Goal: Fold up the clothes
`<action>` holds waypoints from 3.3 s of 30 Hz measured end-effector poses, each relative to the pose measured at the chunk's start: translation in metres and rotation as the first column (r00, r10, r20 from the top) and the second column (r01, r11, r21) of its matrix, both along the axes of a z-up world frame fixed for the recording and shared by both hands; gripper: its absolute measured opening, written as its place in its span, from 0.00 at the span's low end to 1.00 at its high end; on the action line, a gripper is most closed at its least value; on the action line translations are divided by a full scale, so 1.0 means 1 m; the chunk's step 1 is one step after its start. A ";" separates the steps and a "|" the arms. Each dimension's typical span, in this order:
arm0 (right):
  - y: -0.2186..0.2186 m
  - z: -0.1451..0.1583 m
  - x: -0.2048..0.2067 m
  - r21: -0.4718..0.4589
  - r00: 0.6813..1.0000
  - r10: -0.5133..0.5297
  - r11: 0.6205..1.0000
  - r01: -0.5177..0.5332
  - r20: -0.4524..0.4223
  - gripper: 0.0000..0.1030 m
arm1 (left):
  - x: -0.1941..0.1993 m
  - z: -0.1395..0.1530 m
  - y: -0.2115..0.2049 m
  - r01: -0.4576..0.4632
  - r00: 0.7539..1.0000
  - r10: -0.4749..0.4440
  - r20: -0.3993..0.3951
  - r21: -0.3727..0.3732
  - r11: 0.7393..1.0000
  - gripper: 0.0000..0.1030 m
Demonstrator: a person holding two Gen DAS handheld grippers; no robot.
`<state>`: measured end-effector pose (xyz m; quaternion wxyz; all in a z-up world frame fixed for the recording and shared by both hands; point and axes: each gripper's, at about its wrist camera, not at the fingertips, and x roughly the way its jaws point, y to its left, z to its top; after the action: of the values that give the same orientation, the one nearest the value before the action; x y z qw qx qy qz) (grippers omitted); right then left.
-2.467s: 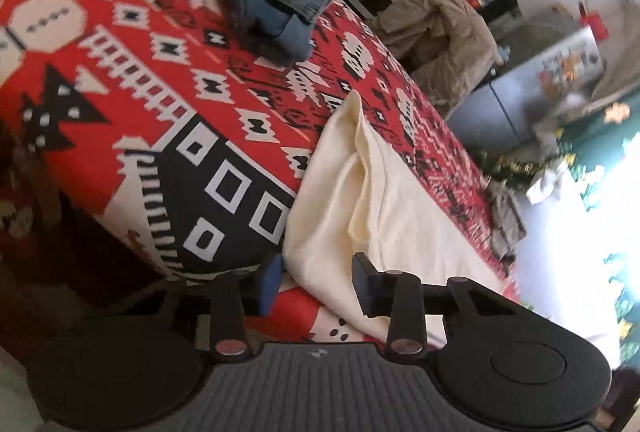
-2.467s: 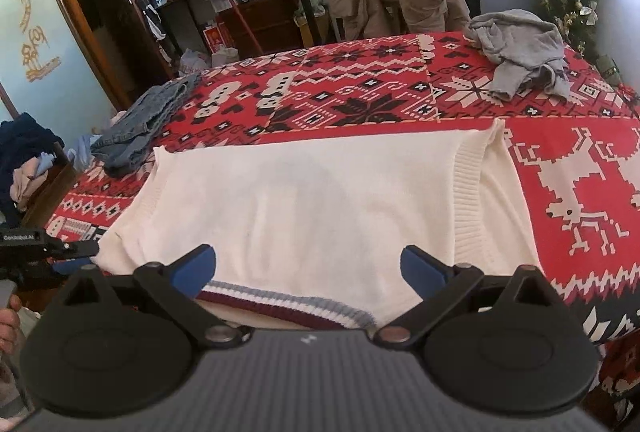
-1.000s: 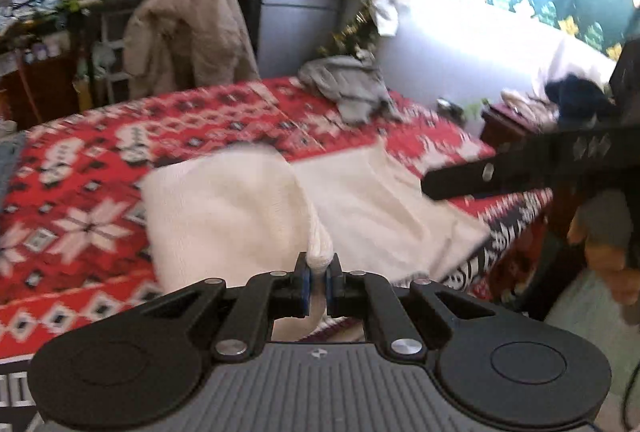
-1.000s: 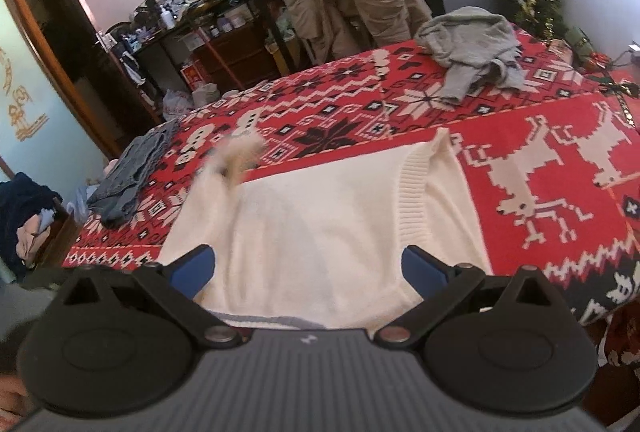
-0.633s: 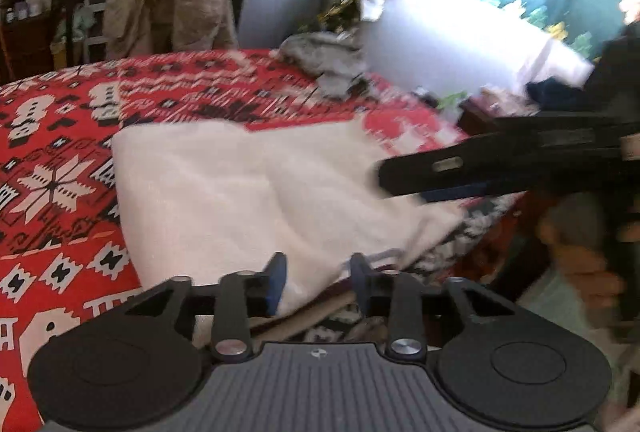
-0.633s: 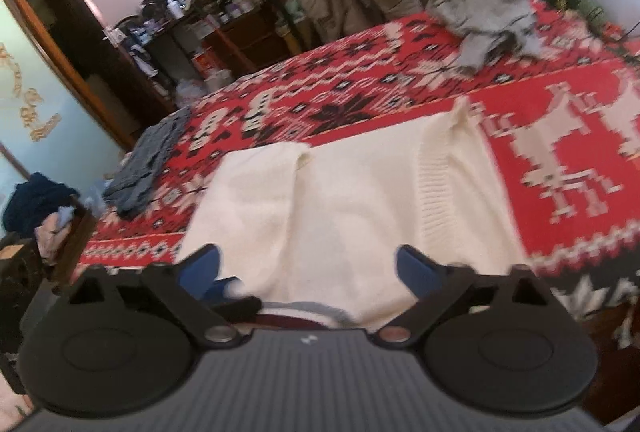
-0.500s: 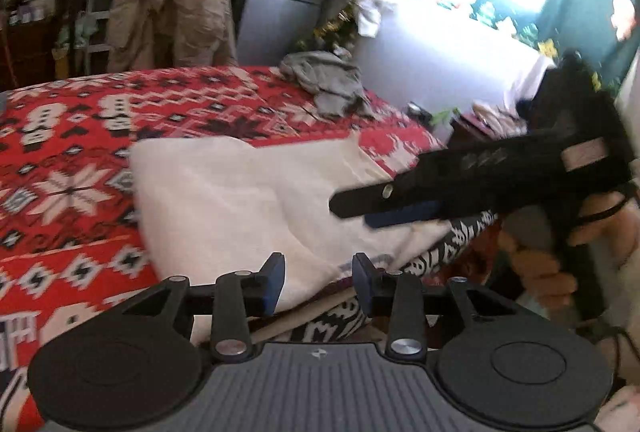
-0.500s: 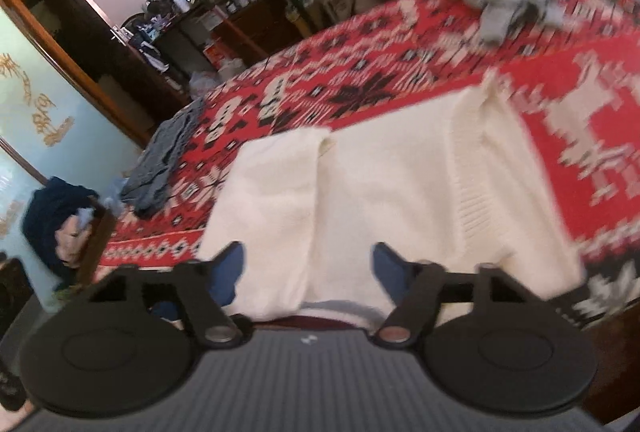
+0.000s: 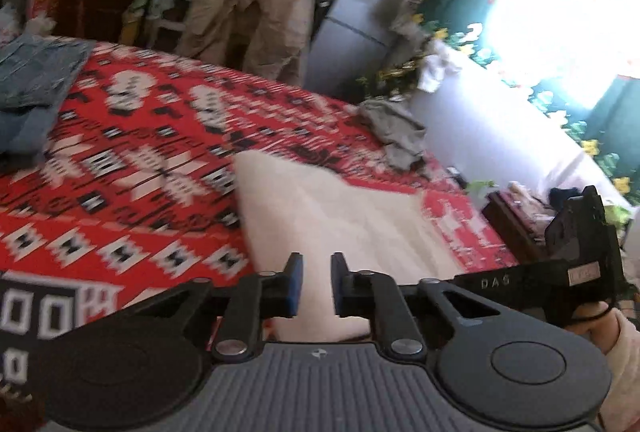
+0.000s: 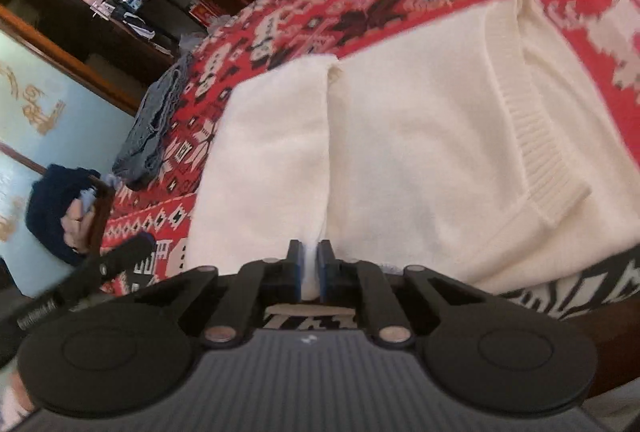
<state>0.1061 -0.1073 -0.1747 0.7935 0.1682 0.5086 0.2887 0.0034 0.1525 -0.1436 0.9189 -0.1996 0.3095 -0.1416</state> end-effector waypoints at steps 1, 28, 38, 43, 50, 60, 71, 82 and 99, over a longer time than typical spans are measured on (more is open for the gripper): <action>-0.001 0.005 -0.003 -0.006 1.000 0.002 1.000 -0.002 0.023 0.08 | 0.004 0.000 -0.002 0.023 1.000 -0.022 0.012 -0.017 1.000 0.10; -0.022 0.026 0.007 -0.062 0.986 0.002 0.998 0.009 0.164 0.30 | 0.054 -0.010 0.014 0.045 0.997 -0.050 -0.066 -0.076 0.996 0.05; 0.013 0.016 0.083 -0.077 0.974 -0.045 0.995 0.064 0.220 0.40 | 0.120 -0.015 0.023 0.034 0.996 -0.038 -0.086 -0.041 0.999 0.05; 0.027 -0.004 0.118 -0.019 0.990 -0.060 0.998 0.063 0.131 0.40 | 0.138 -0.027 0.025 0.051 0.992 -0.056 -0.115 -0.051 0.997 0.05; 0.050 -0.004 0.108 -0.152 0.965 0.013 0.988 0.028 0.264 0.11 | 0.137 -0.043 0.025 0.053 0.989 -0.058 -0.139 -0.038 0.998 0.03; 0.033 0.002 0.099 -0.139 0.937 -0.010 0.988 0.062 0.350 0.25 | 0.132 -0.028 0.028 0.023 0.995 -0.027 -0.092 -0.041 0.999 0.05; 0.086 -0.003 0.103 -0.201 0.909 0.187 0.972 -0.118 0.372 0.19 | 0.159 -0.042 0.029 -0.020 0.993 0.022 -0.116 0.018 1.000 0.03; 0.068 0.012 0.083 -0.155 0.903 0.176 0.980 -0.123 0.393 0.14 | 0.123 -0.030 0.024 0.067 0.990 -0.075 -0.121 -0.067 0.995 0.04; 0.082 0.000 0.035 -0.268 0.866 0.318 0.937 -0.225 0.385 0.13 | 0.094 -0.042 -0.001 0.133 0.985 -0.123 -0.124 0.076 0.988 0.03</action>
<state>0.1415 -0.0249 -0.1748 0.8492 -0.0584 0.3712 0.3710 0.0978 0.1514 -0.1859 0.8953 -0.1485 0.3816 -0.1753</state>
